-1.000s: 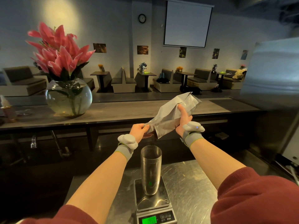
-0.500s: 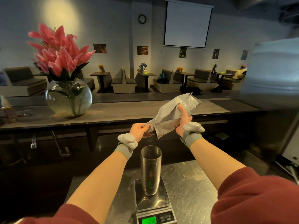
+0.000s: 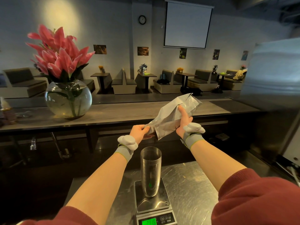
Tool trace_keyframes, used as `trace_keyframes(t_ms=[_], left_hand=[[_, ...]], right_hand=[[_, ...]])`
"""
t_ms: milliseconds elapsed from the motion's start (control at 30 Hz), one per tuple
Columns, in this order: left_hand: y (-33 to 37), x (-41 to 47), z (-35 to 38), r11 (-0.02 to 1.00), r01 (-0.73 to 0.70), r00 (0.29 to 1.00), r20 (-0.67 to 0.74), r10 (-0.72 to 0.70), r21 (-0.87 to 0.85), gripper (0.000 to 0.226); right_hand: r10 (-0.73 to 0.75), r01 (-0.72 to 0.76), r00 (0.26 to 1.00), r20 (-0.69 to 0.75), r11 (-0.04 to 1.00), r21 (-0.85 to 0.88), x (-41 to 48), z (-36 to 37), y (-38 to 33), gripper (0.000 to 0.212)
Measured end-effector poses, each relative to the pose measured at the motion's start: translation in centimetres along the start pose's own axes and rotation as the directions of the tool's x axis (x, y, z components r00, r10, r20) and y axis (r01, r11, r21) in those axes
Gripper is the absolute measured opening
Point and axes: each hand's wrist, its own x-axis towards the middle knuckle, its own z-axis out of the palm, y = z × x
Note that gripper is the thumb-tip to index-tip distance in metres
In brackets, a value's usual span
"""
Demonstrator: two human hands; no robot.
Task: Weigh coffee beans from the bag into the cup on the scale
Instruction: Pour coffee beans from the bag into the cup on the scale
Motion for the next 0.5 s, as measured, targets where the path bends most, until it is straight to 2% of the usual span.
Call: trace_keyframes(t_ms=[500], left_hand=[[0.12, -0.19, 0.15, 1.000, -0.015, 1.000, -0.013, 0.015, -0.009, 0.034]], right_hand=[[-0.011, 0.010, 1.000, 0.003, 1.000, 0.028, 0.18, 0.06, 0.04, 0.092]])
